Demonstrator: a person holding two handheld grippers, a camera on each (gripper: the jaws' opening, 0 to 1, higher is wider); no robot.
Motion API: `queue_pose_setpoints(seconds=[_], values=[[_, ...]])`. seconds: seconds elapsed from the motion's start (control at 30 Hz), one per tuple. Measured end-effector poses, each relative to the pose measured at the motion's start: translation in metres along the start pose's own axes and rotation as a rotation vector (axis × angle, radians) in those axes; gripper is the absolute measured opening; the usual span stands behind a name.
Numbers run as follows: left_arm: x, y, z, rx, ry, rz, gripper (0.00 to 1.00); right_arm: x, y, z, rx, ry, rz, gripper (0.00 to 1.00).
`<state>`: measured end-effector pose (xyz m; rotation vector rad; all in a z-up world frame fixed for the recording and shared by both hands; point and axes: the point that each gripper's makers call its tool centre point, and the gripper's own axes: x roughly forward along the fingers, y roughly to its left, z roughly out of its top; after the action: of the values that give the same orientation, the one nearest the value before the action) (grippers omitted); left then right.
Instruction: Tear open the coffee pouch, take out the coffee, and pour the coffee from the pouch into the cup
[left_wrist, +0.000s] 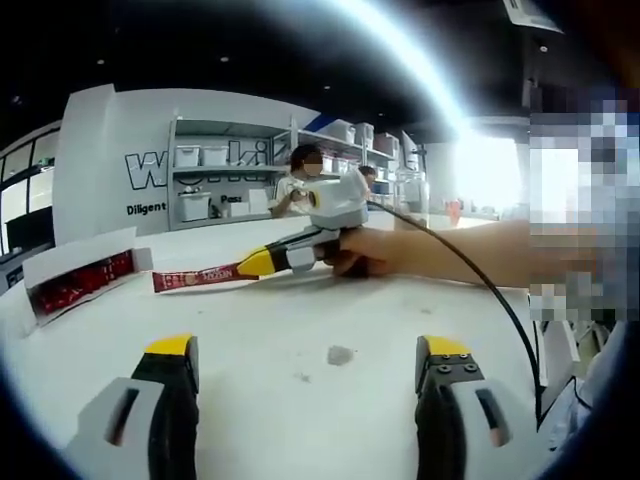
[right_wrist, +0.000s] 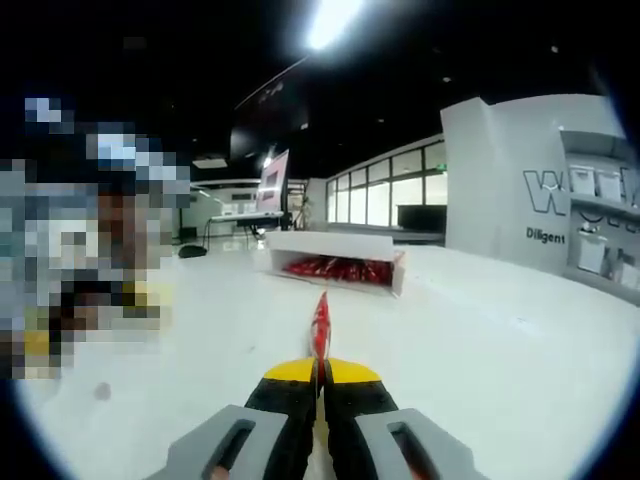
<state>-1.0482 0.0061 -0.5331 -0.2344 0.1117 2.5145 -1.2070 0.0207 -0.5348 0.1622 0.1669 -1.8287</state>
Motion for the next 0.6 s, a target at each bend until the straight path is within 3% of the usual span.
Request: queue_pose_setpoints(seconds=[0.6], values=[[0.0008,0.0003,-0.0011,0.001,0.008,0.001,0.91,-0.0072,0.0019,-0.0016,0.004,0.001,-0.010,0.04]])
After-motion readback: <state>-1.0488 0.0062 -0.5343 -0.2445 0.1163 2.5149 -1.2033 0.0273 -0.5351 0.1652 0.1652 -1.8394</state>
